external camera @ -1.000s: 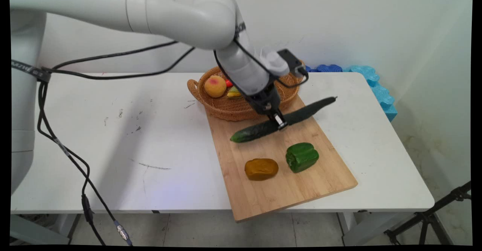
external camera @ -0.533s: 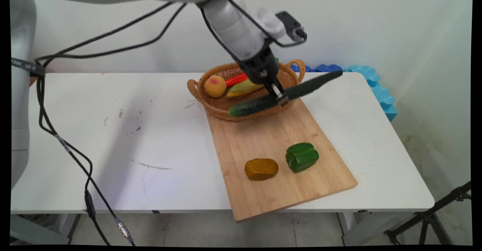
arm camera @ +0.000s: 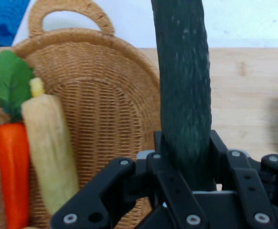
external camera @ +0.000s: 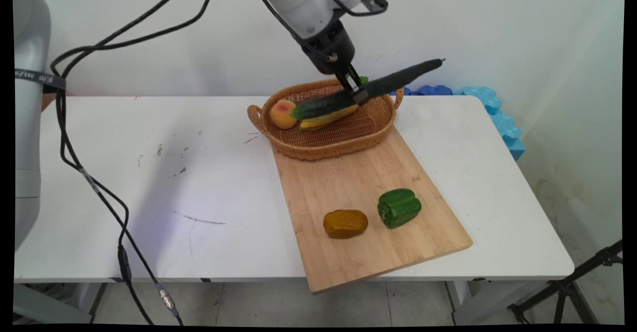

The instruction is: Place the picked object in the vegetable basket

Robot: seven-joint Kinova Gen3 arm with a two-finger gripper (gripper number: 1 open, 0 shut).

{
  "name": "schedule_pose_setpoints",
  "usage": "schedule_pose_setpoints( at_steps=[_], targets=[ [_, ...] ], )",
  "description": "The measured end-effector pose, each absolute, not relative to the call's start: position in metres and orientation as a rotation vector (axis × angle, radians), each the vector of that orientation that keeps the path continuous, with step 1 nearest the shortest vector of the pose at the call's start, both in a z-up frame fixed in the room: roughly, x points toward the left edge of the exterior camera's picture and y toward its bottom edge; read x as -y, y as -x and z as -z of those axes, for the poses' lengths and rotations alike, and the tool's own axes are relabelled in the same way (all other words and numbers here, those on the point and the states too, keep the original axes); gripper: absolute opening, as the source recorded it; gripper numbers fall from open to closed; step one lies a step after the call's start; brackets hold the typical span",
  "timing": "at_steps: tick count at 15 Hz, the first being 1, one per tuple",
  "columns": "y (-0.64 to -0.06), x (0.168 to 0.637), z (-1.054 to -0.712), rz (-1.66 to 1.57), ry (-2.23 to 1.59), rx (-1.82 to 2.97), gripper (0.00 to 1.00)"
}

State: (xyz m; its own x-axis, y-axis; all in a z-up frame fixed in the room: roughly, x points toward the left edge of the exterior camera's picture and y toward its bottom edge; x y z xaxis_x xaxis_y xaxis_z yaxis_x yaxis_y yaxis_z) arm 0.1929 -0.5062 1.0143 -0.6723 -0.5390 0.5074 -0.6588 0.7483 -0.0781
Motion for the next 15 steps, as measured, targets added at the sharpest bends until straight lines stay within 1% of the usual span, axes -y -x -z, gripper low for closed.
schedule_pose_setpoints(
  at_steps=[3,7,10,15],
  targets=[
    [-0.207,0.520,-1.016,-0.372,-0.906,2.489,0.00],
    [-0.226,0.540,-1.006,-0.390,-0.911,2.489,0.00],
    [-0.238,0.553,-0.991,-0.388,-0.921,2.482,0.00],
    [-0.253,0.569,-0.955,-0.369,-0.931,2.469,0.00]
  ],
)
